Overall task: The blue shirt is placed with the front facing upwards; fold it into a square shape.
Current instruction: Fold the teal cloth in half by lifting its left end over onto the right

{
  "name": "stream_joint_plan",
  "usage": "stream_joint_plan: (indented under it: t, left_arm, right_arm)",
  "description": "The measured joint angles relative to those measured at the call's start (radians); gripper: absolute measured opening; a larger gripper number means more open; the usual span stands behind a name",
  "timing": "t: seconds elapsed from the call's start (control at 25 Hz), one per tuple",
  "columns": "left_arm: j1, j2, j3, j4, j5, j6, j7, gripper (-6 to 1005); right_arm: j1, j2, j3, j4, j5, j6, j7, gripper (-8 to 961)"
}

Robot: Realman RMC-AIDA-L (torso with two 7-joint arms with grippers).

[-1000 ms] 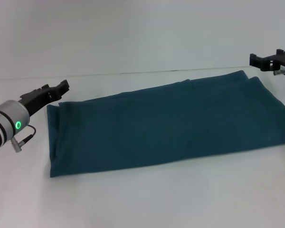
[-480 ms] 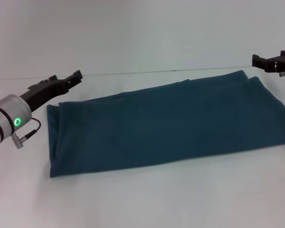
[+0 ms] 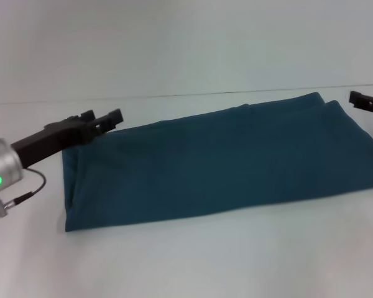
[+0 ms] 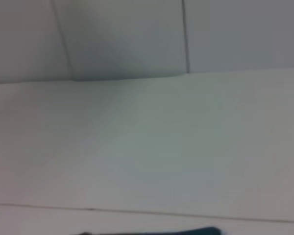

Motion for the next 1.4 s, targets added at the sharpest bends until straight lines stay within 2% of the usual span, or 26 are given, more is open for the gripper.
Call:
stream_joint_plan:
  t: [0.16, 0.36, 0.6, 0.84, 1.08, 1.24, 1.4]
  left_arm:
    - [0.043, 0.001, 0.003, 0.038, 0.001, 0.073, -0.037, 875]
    - [0.082, -0.009, 0.005, 0.061, 0.01, 0.065, -0.099, 876]
    - [0.075, -0.011, 0.038, 0.091, 0.133, -0.007, -0.236, 875]
    - [0.066, -0.018, 0.092, 0.099, 0.154, -0.135, -0.35, 875]
    - [0.06, -0.015, 0.105, 0.113, 0.188, -0.165, -0.417, 874]
    - [0.051, -0.011, 0.112, 0.133, 0.228, -0.132, -0.43, 874]
    - [0.049, -0.009, 0.132, 0.161, 0.266, -0.091, -0.431, 872]
  right_arm:
    - [-0.066, 0.0, 0.003, -0.074, 0.0, -0.09, 0.029, 919]
    - [-0.105, 0.001, 0.008, -0.097, 0.004, -0.127, 0.034, 916]
    - [-0.104, 0.003, 0.002, -0.087, 0.004, -0.119, 0.012, 918]
    - [-0.089, 0.009, 0.0, -0.077, 0.012, -0.118, -0.016, 919]
    - [-0.082, 0.008, -0.002, -0.048, 0.042, -0.131, -0.055, 921]
    - [-0.091, 0.0, -0.005, -0.057, 0.039, -0.222, -0.064, 922]
    - [-0.124, -0.021, 0.003, -0.086, 0.04, -0.424, -0.141, 923]
